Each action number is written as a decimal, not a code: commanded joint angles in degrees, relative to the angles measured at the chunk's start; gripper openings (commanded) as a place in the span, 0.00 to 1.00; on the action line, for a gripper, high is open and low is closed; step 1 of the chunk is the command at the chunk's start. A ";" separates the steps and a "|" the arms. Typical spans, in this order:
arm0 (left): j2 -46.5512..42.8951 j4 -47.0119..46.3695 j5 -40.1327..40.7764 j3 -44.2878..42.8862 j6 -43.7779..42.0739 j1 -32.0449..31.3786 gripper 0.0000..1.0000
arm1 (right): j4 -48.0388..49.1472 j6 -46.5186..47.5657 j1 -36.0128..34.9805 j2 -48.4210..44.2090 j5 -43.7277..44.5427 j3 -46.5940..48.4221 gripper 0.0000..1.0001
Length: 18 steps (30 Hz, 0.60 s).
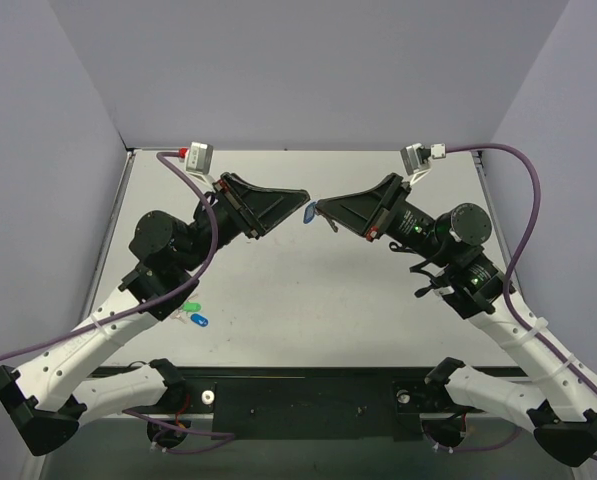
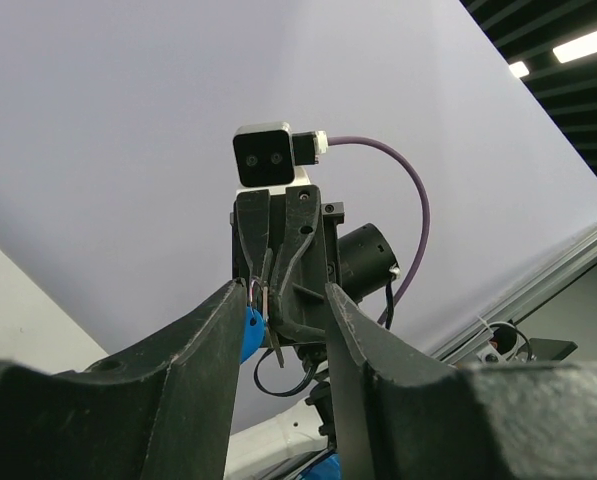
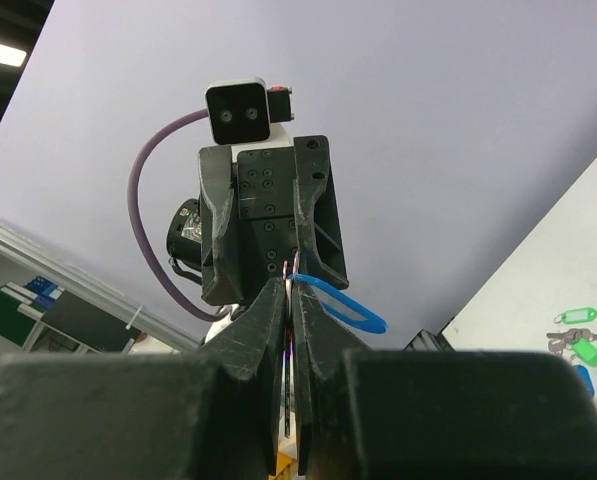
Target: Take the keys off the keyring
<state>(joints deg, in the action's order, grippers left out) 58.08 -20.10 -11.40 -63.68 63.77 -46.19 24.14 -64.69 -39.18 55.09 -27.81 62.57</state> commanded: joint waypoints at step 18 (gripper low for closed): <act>1.15 -2.75 -3.72 -2.94 -0.40 -0.74 0.20 | 5.39 0.09 -0.99 0.81 -1.45 3.35 0.00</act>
<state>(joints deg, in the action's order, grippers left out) 59.27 -20.16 -13.02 -63.81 63.88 -46.46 25.06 -64.71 -39.83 55.88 -27.90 63.22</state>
